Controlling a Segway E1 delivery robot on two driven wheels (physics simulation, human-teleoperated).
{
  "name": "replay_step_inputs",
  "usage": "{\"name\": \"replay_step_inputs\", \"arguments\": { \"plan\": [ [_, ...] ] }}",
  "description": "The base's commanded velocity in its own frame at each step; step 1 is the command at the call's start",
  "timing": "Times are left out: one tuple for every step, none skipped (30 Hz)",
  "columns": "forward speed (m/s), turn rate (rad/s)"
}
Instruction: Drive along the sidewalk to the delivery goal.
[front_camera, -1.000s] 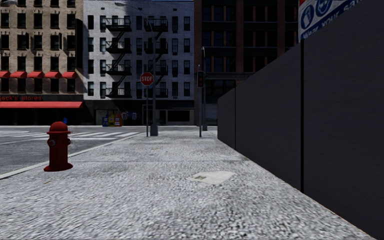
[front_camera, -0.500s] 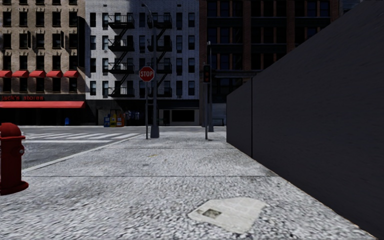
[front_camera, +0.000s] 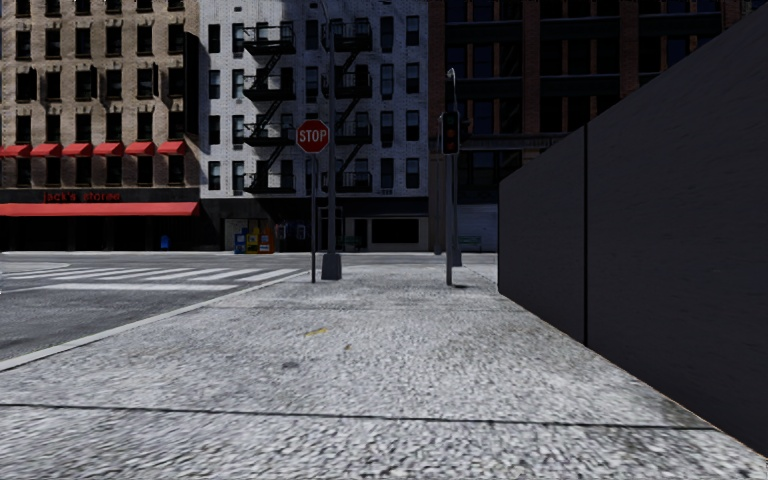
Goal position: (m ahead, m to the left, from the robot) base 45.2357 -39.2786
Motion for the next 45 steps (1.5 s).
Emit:
{"name": "replay_step_inputs", "arguments": {
  "plan": [
    [2.00,0.33],
    [2.00,0.33],
    [2.00,0.33],
    [2.00,0.26],
    [2.00,0.12],
    [2.00,0.00],
    [2.00,0.00],
    [2.00,0.00],
    [2.00,0.00],
    [2.00,0.00],
    [2.00,0.00],
    [2.00,0.00],
    [2.00,0.00],
    [2.00,0.00],
    [2.00,0.00],
    [2.00,0.00],
    [2.00,0.00],
    [2.00,0.00],
    [2.00,0.00],
    [2.00,0.00],
    [2.00,0.00],
    [2.00,0.00],
    [2.00,0.00],
    [2.00,0.00],
    [2.00,0.00],
    [2.00,0.00],
    [2.00,0.00],
    [2.00,0.00],
    [2.00,0.00],
    [2.00,0.00],
    [2.00,0.00],
    [2.00,0.00],
    [2.00,0.00],
    [2.00,0.00],
    [2.00,0.00],
    [2.00,0.00],
    [2.00,0.00],
    [2.00,0.00],
    [2.00,0.00],
    [2.00,0.00],
    [2.00,0.00],
    [2.00,0.00],
    [2.00,0.00],
    [2.00,0.00],
    [2.00,0.00]
  ]
}}
